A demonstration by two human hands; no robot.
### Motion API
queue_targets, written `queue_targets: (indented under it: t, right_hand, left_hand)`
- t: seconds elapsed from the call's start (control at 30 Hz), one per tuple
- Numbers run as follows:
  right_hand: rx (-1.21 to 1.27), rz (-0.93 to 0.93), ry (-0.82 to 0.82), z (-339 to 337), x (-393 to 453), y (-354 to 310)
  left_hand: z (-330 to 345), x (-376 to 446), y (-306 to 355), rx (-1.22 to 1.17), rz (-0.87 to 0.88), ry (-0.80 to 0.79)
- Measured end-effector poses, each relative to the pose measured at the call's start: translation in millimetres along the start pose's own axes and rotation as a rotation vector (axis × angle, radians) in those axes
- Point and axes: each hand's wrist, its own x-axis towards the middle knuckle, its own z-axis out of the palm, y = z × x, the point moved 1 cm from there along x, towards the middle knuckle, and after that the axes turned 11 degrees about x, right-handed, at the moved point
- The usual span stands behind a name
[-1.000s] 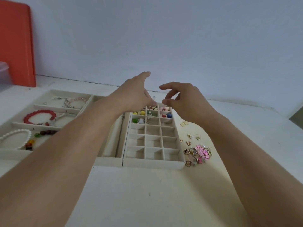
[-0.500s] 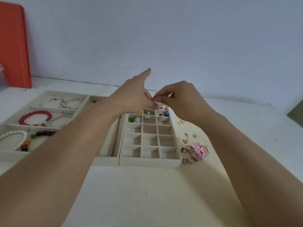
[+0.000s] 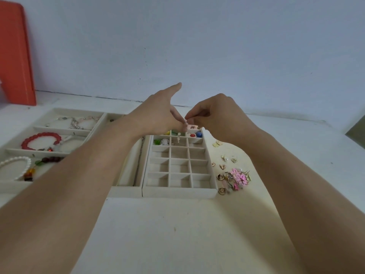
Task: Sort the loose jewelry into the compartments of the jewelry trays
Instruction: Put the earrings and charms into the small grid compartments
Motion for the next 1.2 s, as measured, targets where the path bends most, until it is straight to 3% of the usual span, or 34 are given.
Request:
queue_targets:
  t: [0.4,1.2]
  right_hand:
    - [-0.022,0.076,-0.108,4.9,-5.4,2.0]
    - [-0.051,0.061,0.034,26.3,-2.7,13.0]
  left_hand:
    - [3.5,3.6,-6.4,0.075,0.028,-0.001]
    - [11.9,5.1,-15.1,0.138,-0.029,-0.045]
